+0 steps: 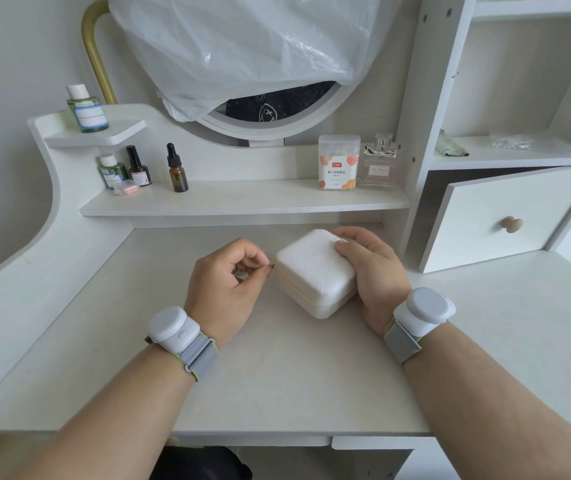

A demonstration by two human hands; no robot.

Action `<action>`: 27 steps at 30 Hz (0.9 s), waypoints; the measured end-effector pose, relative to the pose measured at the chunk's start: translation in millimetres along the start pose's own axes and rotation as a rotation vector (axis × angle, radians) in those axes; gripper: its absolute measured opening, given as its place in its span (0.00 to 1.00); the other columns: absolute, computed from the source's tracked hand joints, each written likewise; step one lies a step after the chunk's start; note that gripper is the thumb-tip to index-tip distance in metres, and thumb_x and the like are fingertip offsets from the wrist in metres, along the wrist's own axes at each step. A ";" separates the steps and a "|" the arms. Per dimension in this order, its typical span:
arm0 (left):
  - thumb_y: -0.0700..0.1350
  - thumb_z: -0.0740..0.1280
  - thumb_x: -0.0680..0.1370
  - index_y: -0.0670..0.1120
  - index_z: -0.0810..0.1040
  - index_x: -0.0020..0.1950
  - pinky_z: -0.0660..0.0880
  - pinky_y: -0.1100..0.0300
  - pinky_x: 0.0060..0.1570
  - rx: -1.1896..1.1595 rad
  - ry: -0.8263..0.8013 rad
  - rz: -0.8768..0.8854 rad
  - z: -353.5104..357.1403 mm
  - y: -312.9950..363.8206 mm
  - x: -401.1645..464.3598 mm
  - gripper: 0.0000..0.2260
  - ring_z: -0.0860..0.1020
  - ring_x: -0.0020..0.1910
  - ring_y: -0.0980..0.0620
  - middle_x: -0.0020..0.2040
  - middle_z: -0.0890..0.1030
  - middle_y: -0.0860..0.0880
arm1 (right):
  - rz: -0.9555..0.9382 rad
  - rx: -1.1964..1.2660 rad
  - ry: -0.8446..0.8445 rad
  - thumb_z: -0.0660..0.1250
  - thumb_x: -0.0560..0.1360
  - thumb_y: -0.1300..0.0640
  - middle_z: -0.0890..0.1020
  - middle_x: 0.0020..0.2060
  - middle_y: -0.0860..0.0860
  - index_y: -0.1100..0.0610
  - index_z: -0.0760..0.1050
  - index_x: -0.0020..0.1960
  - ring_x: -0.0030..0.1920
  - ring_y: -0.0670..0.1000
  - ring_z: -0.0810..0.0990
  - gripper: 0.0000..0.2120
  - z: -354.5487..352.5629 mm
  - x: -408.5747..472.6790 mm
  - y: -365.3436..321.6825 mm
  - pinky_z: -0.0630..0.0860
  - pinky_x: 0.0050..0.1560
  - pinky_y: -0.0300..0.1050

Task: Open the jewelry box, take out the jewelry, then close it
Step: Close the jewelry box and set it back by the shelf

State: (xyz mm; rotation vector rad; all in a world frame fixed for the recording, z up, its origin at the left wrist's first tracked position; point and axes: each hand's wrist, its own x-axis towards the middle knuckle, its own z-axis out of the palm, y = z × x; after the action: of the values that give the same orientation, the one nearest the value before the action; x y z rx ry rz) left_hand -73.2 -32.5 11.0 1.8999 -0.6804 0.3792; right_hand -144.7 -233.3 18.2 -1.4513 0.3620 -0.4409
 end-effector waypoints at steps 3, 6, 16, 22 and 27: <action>0.35 0.75 0.73 0.49 0.80 0.40 0.75 0.63 0.35 0.005 -0.025 0.049 0.3 2.5 -2.7 0.09 0.80 0.37 0.55 0.38 0.82 0.55 | -0.029 -0.011 0.022 0.65 0.71 0.51 0.86 0.51 0.56 0.46 0.82 0.52 0.45 0.54 0.81 0.12 1.5 -0.7 -0.3 0.78 0.47 0.51; 0.36 0.75 0.73 0.50 0.80 0.41 0.73 0.65 0.32 0.025 -0.102 0.123 3.8 6.2 -6.1 0.10 0.79 0.35 0.56 0.38 0.81 0.55 | -0.067 -0.043 0.053 0.64 0.72 0.50 0.85 0.51 0.55 0.43 0.81 0.53 0.50 0.59 0.83 0.12 2.9 1.2 2.0 0.80 0.53 0.56; 0.37 0.75 0.73 0.51 0.80 0.45 0.73 0.65 0.35 0.055 -0.101 0.147 7.2 9.2 -5.7 0.10 0.80 0.36 0.59 0.37 0.83 0.56 | -0.054 0.002 -0.012 0.67 0.71 0.49 0.84 0.58 0.47 0.37 0.75 0.65 0.59 0.52 0.82 0.22 1.6 -0.4 0.7 0.75 0.66 0.59; 0.35 0.72 0.76 0.51 0.79 0.43 0.83 0.47 0.38 -0.081 0.016 -0.031 4.0 4.8 -0.5 0.10 0.83 0.33 0.53 0.38 0.83 0.54 | 0.054 0.113 -0.146 0.69 0.68 0.51 0.84 0.50 0.60 0.52 0.81 0.52 0.48 0.64 0.81 0.14 -4.3 -4.1 -4.9 0.78 0.49 0.62; 0.33 0.71 0.77 0.49 0.79 0.41 0.85 0.49 0.40 -0.175 0.058 -0.140 1.8 8.1 2.3 0.11 0.83 0.34 0.50 0.37 0.81 0.57 | 0.092 0.081 -0.116 0.73 0.66 0.45 0.73 0.38 0.57 0.53 0.74 0.41 0.39 0.58 0.74 0.15 -2.8 -7.7 -7.3 0.72 0.40 0.57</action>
State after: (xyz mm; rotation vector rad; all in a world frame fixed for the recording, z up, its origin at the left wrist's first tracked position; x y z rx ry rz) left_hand -76.5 -37.3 17.4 1.7518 -0.5210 0.2756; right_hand -153.3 -232.4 24.9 -1.3685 0.3137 -0.2926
